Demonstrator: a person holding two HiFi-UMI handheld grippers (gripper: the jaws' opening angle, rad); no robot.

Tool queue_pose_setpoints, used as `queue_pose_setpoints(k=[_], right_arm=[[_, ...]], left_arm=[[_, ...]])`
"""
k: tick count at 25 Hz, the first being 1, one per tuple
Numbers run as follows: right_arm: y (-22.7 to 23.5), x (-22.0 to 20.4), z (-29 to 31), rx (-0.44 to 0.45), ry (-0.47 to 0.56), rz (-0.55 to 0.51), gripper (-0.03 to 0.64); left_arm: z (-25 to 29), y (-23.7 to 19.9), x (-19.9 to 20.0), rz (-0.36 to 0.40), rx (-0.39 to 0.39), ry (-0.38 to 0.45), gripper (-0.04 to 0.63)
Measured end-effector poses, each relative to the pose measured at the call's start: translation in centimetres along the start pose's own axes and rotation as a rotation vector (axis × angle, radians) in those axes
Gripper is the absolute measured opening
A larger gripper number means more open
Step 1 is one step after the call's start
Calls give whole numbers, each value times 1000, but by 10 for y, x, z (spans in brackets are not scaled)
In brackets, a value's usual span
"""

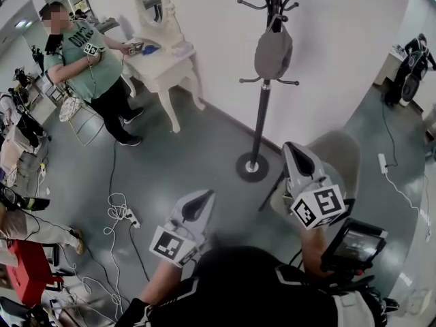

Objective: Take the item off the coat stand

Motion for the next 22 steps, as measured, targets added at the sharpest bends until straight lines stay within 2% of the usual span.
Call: queue_pose_setpoints(k=[4, 13, 18, 22], right_arm=[[-7, -6, 17, -19, -16, -27, 9], [-22, -7, 54, -72, -12, -42, 9], [-26, -10, 72, -95, -10, -49, 9], [-28, -9, 83, -119, -10, -50, 9]], left_arm=[[1, -20, 2, 5, -13, 15, -8], [-6, -71, 1, -47, -23, 9, -8], [-3, -95, -2, -15, -57, 32, -8], [-3, -109, -2, -57, -67, 24, -8]])
Point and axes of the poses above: the fingertips, and each gripper's own axes: z forward along the fingers, y to its right, x out of its top, the point moved 5 cm from there along -z, backward along the fingers
